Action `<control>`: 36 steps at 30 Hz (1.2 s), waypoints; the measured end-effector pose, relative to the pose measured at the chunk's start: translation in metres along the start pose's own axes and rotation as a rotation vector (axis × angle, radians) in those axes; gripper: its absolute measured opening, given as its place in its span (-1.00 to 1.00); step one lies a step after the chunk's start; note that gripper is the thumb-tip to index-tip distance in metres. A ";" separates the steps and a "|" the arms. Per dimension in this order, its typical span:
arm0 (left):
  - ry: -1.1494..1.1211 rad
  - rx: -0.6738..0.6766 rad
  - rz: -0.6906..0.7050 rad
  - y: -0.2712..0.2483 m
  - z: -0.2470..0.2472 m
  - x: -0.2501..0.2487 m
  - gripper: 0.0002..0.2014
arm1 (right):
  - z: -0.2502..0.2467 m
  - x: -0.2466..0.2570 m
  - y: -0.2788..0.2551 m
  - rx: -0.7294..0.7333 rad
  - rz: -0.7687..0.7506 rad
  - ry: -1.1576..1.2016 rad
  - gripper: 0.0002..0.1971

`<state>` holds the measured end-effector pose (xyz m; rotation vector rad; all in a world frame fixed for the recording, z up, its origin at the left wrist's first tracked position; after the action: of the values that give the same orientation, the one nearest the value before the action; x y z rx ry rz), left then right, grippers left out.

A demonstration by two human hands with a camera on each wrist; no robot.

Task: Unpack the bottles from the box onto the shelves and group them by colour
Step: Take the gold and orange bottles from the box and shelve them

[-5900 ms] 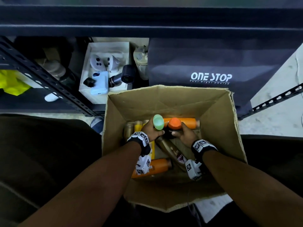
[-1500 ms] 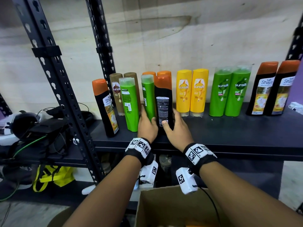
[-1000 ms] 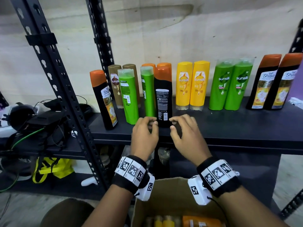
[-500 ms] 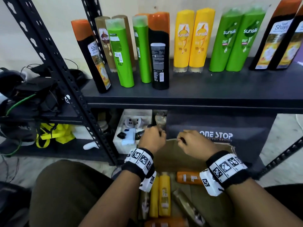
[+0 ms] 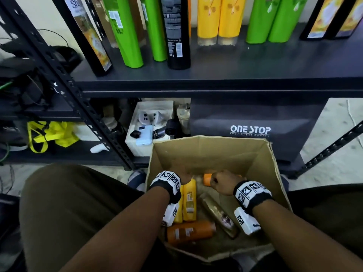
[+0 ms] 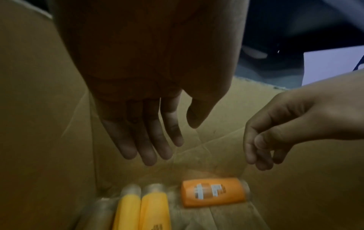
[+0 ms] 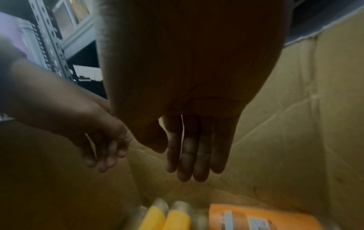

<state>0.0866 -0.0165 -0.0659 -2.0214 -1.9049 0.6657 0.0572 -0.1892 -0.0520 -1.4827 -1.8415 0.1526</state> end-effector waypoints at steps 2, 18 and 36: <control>0.016 0.033 -0.019 0.007 0.018 0.004 -0.53 | 0.013 -0.012 0.004 0.049 0.023 -0.004 -0.77; 0.121 0.285 0.110 0.039 0.106 -0.026 -0.61 | 0.036 -0.112 0.065 -0.052 0.273 -0.057 -0.57; 0.374 0.140 0.751 0.049 0.205 -0.106 -0.21 | 0.085 -0.177 0.114 -0.052 0.389 -0.178 -0.18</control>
<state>0.0210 -0.1475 -0.2511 -2.5282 -0.8464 0.4997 0.1037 -0.2787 -0.2558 -1.9048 -1.6812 0.4385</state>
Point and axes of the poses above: each hand's wrist, its own y-axis towards the middle knuckle, its own z-axis out of the palm, x = y × z, the point moved 8 cm from there along y, towards the middle knuckle, and after that the axes turned 10 degrees about y, right-handed, at the moved point
